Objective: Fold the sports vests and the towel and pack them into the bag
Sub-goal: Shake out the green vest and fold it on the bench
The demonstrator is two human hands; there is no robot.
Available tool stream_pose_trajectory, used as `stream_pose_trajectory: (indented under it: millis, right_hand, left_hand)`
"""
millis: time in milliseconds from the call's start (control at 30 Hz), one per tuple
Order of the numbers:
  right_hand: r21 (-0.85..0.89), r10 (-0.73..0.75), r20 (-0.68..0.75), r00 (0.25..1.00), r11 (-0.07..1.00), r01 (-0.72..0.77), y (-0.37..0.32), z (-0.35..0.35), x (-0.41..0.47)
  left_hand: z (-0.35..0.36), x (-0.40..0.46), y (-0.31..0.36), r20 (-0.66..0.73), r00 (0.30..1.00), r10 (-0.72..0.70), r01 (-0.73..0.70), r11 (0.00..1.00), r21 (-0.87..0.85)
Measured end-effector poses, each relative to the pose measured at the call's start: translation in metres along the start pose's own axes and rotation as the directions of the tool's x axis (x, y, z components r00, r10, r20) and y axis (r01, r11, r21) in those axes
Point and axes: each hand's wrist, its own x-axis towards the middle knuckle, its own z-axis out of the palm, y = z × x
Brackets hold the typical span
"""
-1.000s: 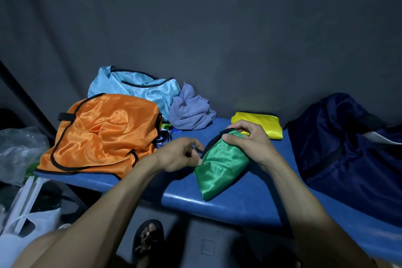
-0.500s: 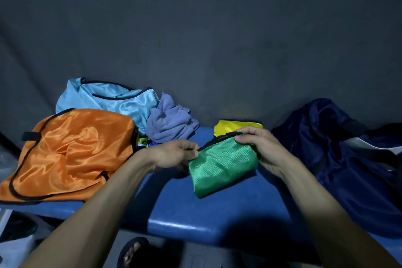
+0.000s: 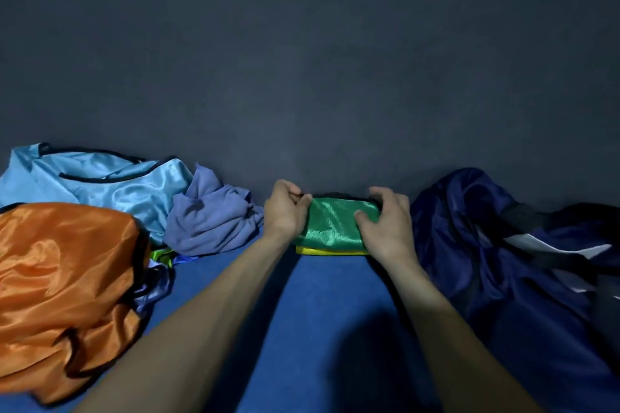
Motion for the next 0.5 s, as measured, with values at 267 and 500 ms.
stream_pose_trajectory:
  millis: [267,500]
  right_hand:
    - [-0.237,-0.128,0.055,0.99,0.962,0.138,-0.005,0.005,0.0]
    - [-0.347,-0.145,0.029,0.989,0.927,0.146,-0.001,0.005,-0.001]
  left_hand:
    - [0.007,-0.007,0.008,-0.124,0.973,-0.193,0.155,0.952,-0.265]
    - [0.011,-0.01,0.01,-0.075,0.98,-0.184,0.167,0.968,-0.187]
